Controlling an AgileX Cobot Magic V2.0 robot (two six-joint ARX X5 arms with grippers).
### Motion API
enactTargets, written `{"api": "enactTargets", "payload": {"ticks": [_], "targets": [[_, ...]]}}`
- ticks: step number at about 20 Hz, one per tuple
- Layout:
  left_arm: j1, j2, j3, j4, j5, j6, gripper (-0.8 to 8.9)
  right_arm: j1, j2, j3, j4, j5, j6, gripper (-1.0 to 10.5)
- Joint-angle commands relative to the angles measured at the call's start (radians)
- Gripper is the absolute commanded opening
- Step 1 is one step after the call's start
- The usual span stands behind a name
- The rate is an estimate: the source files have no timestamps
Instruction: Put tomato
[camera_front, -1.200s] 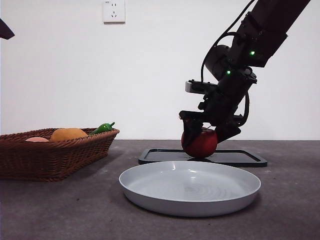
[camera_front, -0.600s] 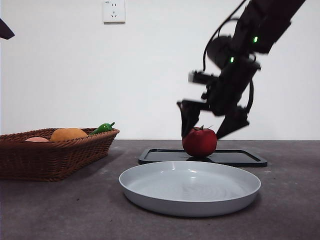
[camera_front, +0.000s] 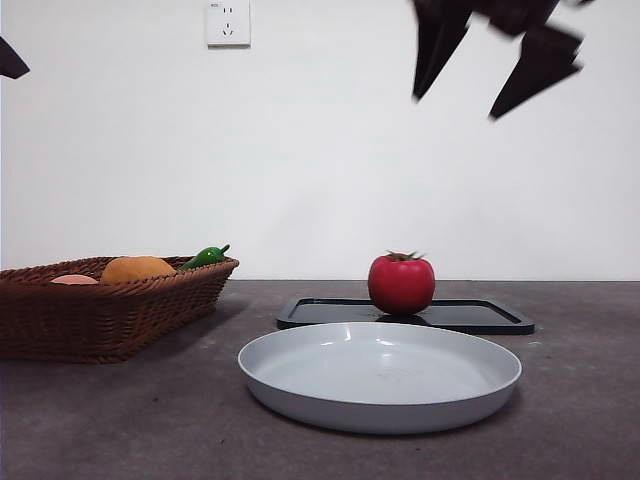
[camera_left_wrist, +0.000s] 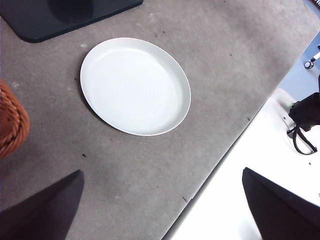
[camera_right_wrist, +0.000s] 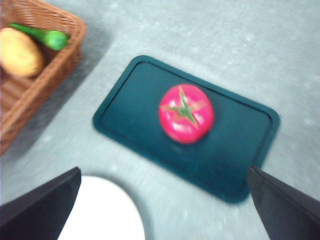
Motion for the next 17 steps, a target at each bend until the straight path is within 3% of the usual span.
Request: {"api": "enactTargets", "payload": {"ticks": [1,6,17], "targets": [[-0.003,0.006,0.021,0.01,0.006,0.008,4.98,0.005,-0.08,0.016,-0.053,-0.01,-0.009,5.9],[-0.003,0.006,0.021,0.011,0.006,0.008,4.98,0.021,-0.328,-0.077,-0.121,-0.056,-0.009,5.9],[-0.003,0.006,0.021,0.01,0.006,0.008,4.98,0.097,-0.816,-0.468,-0.267,-0.176,0.01,5.8]]}}
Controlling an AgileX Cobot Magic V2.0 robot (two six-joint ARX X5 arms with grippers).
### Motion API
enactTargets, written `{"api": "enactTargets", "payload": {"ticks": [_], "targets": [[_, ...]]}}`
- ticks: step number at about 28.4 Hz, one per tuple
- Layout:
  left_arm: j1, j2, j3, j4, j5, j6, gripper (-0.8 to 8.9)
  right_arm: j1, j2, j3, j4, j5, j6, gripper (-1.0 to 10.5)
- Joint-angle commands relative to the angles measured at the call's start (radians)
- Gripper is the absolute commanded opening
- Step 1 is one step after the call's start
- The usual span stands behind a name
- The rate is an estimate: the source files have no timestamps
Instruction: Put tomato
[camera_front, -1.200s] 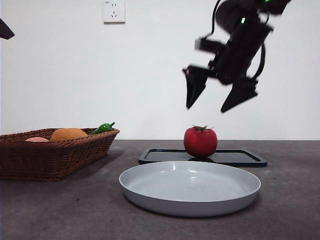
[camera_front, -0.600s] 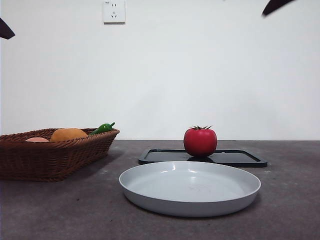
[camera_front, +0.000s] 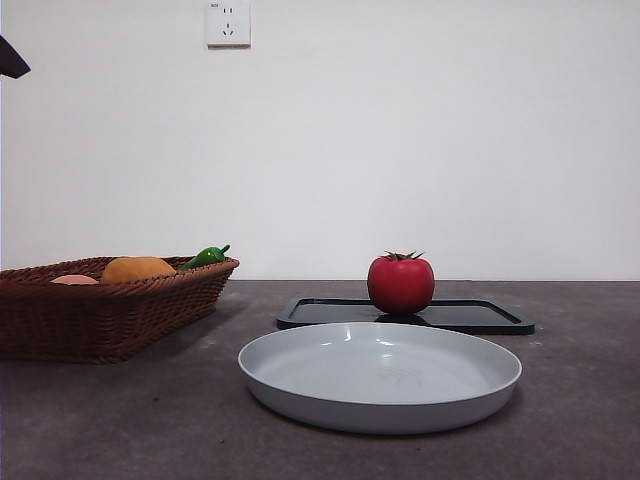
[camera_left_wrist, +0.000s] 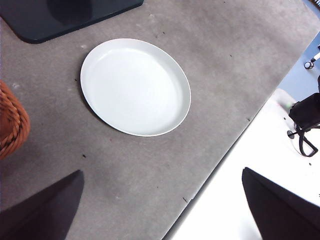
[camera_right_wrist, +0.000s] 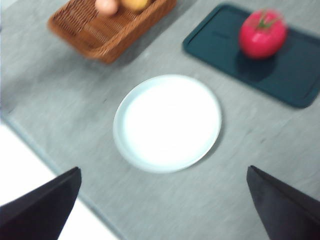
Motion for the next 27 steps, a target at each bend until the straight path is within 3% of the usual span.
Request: {"api": "enactTargets", "payload": {"ticks": [1,14,17,20,25,27], "targets": [[-0.003,0.006,0.021,0.008,0.006,0.008,4.98,0.006,-0.058,-0.041,0.006,-0.031,0.011,5.8],[-0.003,0.006,0.021,0.008,0.006,0.008,4.95,0.006,-0.124,-0.085,0.005,-0.06,0.01,5.8],[-0.003,0.006,0.021,0.008,0.006,0.008,4.72,0.006,-0.124,-0.085,0.004,-0.06,0.01,4.9],[-0.003,0.006,0.021,0.008,0.006,0.008,3.18,0.006,-0.124,-0.085,0.004,-0.06,0.01,3.0],[-0.003,0.006,0.021,0.008,0.006,0.008,0.14,0.006,-0.124,-0.085,0.004,-0.06,0.01,0.7],[-0.003,0.006,0.021,0.008,0.006,0.008,0.08,0.005,-0.124,-0.085,0.004,-0.06,0.01,0.1]]}}
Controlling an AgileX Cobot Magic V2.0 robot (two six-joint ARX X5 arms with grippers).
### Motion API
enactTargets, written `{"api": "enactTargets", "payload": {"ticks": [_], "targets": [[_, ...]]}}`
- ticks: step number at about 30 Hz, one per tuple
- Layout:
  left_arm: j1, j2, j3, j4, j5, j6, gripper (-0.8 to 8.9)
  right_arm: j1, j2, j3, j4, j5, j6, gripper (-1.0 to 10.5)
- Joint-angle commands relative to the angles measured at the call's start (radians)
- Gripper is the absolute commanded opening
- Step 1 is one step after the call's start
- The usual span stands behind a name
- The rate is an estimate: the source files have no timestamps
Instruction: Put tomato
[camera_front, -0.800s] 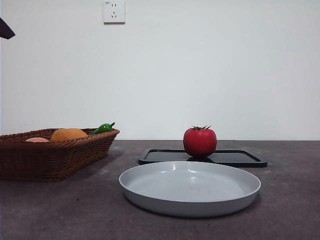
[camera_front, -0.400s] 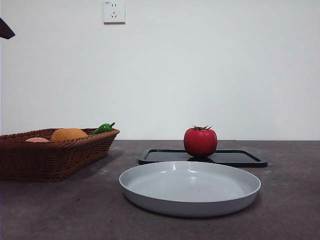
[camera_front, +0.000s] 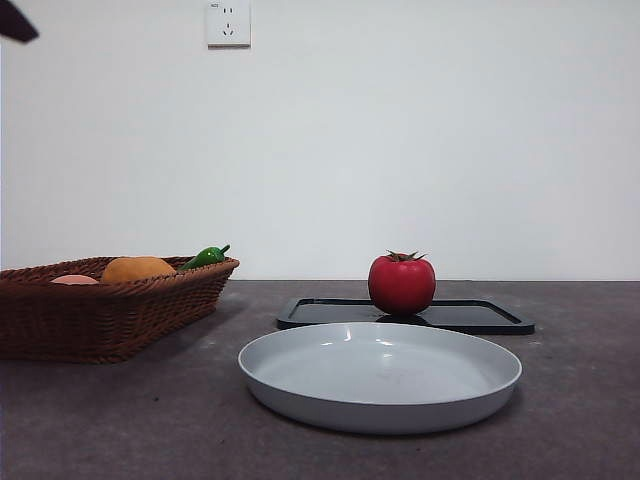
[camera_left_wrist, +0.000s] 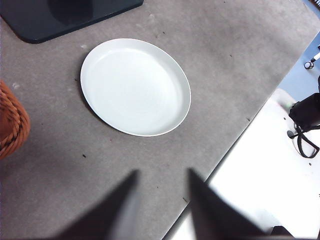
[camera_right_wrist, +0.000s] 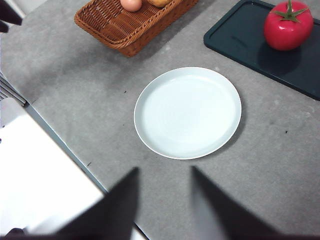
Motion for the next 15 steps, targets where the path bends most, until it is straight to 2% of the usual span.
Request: {"api": "enactTargets", "payload": {"ticks": [1,15], "targets": [[-0.003,0.006,0.021,0.008,0.006,0.008,0.08,0.005,0.006,0.005,0.01,-0.004,0.003,0.1],[-0.003,0.006,0.021,0.012,0.006,0.008,0.08,0.005,0.006,0.005,0.051,0.005,0.003,0.1]]}}
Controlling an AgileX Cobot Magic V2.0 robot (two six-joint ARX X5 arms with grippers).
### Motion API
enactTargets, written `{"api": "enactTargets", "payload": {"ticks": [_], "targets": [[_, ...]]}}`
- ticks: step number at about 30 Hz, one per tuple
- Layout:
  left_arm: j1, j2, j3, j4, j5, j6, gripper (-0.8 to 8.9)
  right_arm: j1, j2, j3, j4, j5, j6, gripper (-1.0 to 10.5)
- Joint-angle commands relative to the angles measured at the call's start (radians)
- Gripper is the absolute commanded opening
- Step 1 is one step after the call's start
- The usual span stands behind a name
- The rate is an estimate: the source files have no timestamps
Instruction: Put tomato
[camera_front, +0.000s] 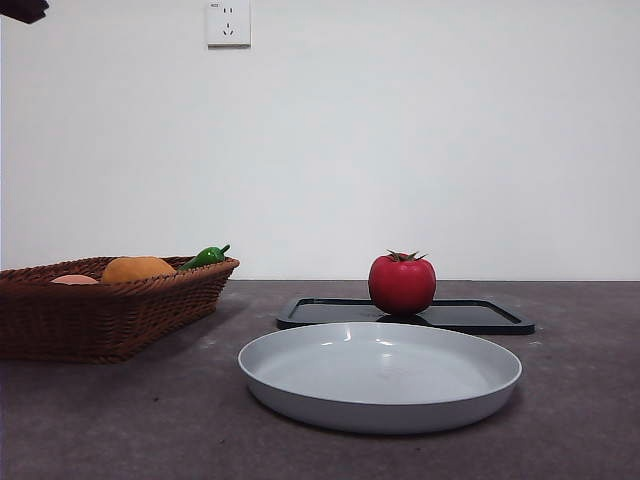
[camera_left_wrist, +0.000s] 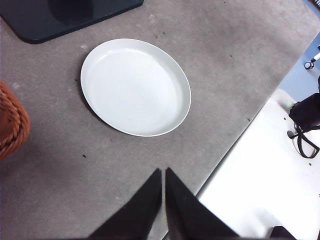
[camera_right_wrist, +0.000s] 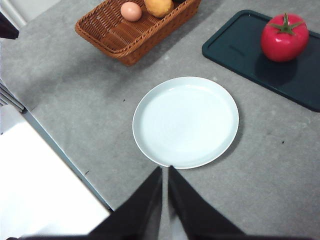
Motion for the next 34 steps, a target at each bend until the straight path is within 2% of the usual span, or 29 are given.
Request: {"api": "enactTargets", "payload": {"ticks": [1,15,18,22,26,30,34], "targets": [[-0.003,0.006,0.021,0.011,0.006,0.008,0.08,0.005,0.006,0.005,0.019,0.001,0.003,0.1],[-0.003,0.005,0.021,0.018,0.005,0.013,0.08,0.005,0.006,0.005,0.024,0.001,0.003,0.1],[0.025,-0.026,0.021,0.05,-0.044,0.077,0.08,0.005,0.006,0.005,0.024,0.001,0.003,0.1],[0.139,-0.105,0.003,0.257,-0.086,0.138,0.08,0.005,0.006,0.005,0.024,0.001,0.003,0.1],[0.266,-0.217,-0.079,0.496,-0.12,0.139,0.08,0.005,0.006,0.005,0.024,0.001,0.003,0.1],[0.354,-0.341,-0.224,0.68,-0.264,0.14,0.08,0.005,0.006,0.005,0.024,0.001,0.003,0.1],[0.394,-0.465,-0.381,0.775,-0.409,0.139,0.08,0.005,0.006,0.005,0.024,0.001,0.003,0.1]]}}
